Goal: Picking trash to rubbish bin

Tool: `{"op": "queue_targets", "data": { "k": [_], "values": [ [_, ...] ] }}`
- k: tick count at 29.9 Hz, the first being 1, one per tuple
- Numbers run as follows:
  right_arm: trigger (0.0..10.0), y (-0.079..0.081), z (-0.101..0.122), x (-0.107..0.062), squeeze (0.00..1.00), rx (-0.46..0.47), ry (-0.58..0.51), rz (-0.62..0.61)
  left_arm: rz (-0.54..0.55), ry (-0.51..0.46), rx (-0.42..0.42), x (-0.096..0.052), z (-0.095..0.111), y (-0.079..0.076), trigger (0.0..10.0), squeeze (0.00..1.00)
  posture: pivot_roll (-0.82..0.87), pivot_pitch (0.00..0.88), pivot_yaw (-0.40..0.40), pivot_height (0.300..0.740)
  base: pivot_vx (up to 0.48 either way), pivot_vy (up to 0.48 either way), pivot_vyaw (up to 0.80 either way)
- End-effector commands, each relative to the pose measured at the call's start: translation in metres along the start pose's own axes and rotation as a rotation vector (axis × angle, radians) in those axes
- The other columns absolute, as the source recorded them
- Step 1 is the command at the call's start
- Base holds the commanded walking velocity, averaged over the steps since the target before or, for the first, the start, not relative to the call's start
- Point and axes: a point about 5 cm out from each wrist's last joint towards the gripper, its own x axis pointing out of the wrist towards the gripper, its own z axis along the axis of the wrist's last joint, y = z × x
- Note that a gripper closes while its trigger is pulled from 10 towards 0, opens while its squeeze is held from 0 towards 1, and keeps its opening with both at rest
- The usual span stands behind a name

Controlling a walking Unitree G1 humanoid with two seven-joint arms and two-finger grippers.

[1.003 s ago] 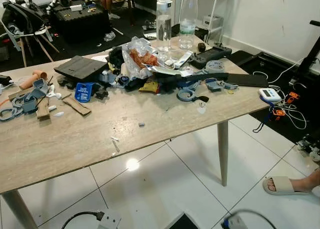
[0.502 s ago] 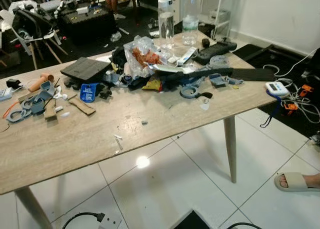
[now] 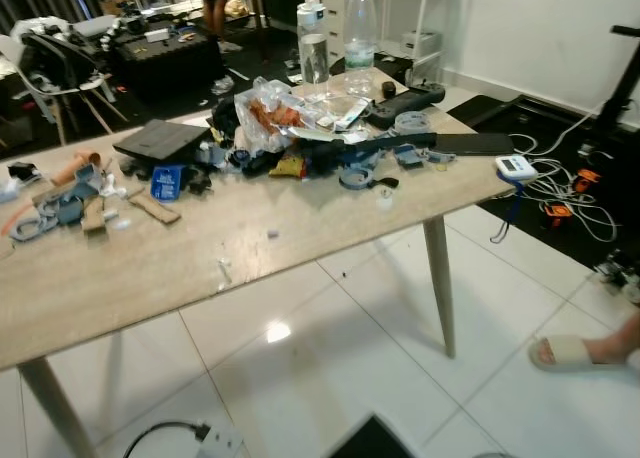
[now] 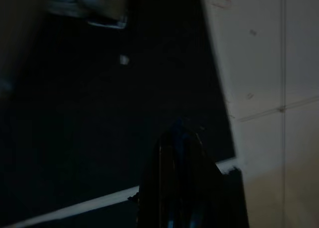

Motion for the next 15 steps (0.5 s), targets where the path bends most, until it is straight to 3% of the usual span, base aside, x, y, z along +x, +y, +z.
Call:
{"op": "queue_targets", "data": {
  "k": [1, 15],
  "values": [
    [10.0, 0.001, 0.004, 0.000, 0.00, -0.021, -0.010, 0.001, -0.005, 0.045, -0.003, -0.002, -0.013, -0.001, 10.0, 0.00, -0.19, 0.054, 0.082, 0.740, -0.345, 0.000, 0.00],
    [10.0, 0.002, 0.018, -0.001, 0.00, -0.103, -0.032, 0.003, 0.004, 0.047, -0.033, -0.002, -0.016, -0.003, 10.0, 0.00, -0.15, 0.045, 0.061, 0.740, -0.346, 0.000, 0.00]
  ]
}}
